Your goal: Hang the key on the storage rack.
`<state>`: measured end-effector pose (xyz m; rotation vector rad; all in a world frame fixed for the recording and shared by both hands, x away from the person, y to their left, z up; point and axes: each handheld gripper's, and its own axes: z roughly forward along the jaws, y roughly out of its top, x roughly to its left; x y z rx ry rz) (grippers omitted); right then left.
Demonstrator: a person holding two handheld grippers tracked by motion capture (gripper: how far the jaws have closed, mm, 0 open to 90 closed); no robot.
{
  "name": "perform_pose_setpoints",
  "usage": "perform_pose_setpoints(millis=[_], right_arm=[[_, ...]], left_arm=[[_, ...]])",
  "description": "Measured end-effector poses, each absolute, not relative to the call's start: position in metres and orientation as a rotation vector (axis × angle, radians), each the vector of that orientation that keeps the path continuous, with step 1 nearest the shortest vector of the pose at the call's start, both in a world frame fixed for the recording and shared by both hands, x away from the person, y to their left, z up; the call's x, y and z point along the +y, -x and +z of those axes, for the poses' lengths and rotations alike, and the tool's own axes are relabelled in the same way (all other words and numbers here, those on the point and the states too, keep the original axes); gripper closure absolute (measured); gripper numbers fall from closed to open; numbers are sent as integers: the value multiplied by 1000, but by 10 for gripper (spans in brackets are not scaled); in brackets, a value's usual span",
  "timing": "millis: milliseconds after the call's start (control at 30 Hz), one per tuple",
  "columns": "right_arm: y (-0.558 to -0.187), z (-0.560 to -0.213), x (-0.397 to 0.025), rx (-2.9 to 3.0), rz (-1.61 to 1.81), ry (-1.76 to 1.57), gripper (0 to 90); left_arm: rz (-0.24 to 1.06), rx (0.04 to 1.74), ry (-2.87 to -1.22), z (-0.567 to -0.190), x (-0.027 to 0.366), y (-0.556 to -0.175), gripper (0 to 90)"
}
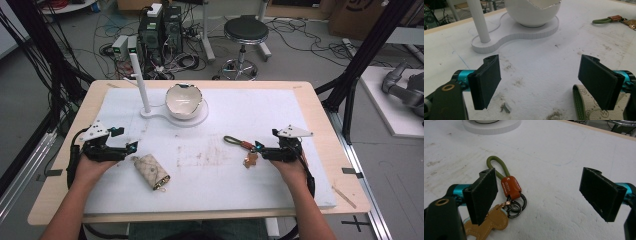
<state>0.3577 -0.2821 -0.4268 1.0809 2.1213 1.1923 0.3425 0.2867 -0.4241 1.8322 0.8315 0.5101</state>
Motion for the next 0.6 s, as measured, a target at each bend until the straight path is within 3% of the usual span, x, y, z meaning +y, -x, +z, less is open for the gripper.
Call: perform_pose_setpoints(millis=[600], right_arm=[[-374, -437, -252, 2231, 1127, -1045, 152]], left_arm=[[529, 837, -1819, -422, 292, -342, 182]])
